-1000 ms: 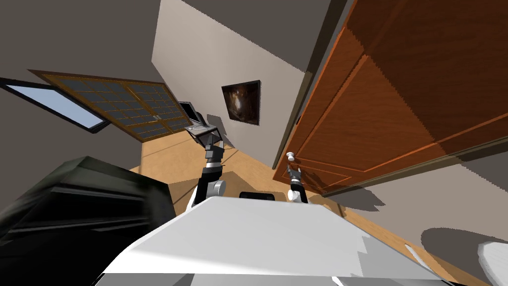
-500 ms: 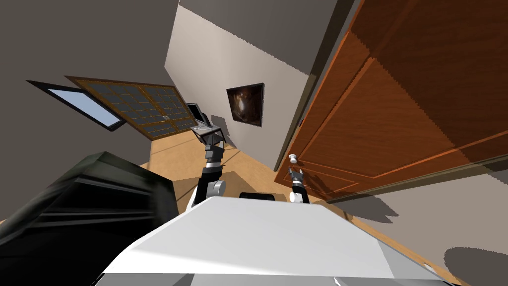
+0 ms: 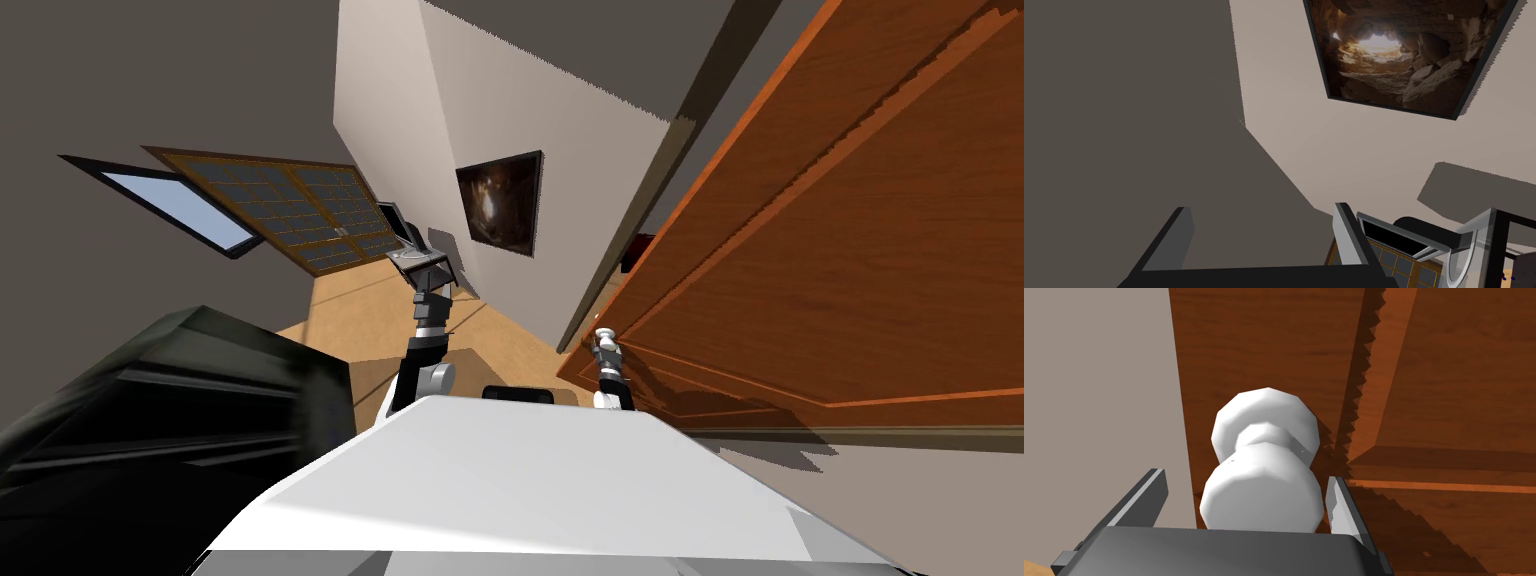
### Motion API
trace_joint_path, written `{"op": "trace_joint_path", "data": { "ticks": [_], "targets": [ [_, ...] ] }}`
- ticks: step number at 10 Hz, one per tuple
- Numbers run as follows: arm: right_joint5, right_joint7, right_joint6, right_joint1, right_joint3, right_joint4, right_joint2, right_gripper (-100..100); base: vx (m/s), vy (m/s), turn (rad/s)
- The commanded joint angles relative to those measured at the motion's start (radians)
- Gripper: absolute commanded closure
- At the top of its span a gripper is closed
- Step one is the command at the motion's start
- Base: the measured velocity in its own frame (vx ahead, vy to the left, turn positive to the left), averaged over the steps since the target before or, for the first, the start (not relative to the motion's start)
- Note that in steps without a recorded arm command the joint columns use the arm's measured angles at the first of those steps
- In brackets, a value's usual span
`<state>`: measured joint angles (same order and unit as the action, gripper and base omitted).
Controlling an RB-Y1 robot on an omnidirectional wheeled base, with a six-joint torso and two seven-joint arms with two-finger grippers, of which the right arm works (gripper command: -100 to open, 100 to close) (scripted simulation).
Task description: Pull the door open
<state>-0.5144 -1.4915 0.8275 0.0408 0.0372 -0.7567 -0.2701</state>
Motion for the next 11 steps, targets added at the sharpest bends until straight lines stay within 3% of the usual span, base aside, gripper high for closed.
{"op": "trace_joint_path", "data": {
  "ticks": [1, 6, 7, 11],
  "targets": [
    [0.0, 0.002, -0.003, 0.001, 0.001, -0.002, 0.001, 100, -0.01, -0.004, -0.049],
    [0.0, 0.002, -0.003, 0.001, 0.001, -0.002, 0.001, 100, -0.019, 0.001, 0.002],
    [0.01, -0.026, 0.003, 0.015, 0.021, -0.006, -0.02, 100, -0.147, -0.028, 0.135],
    [0.033, -0.086, 0.022, 0.04, 0.07, -0.02, -0.062, 100, -0.23, -0.03, 0.127]
  ]
}}
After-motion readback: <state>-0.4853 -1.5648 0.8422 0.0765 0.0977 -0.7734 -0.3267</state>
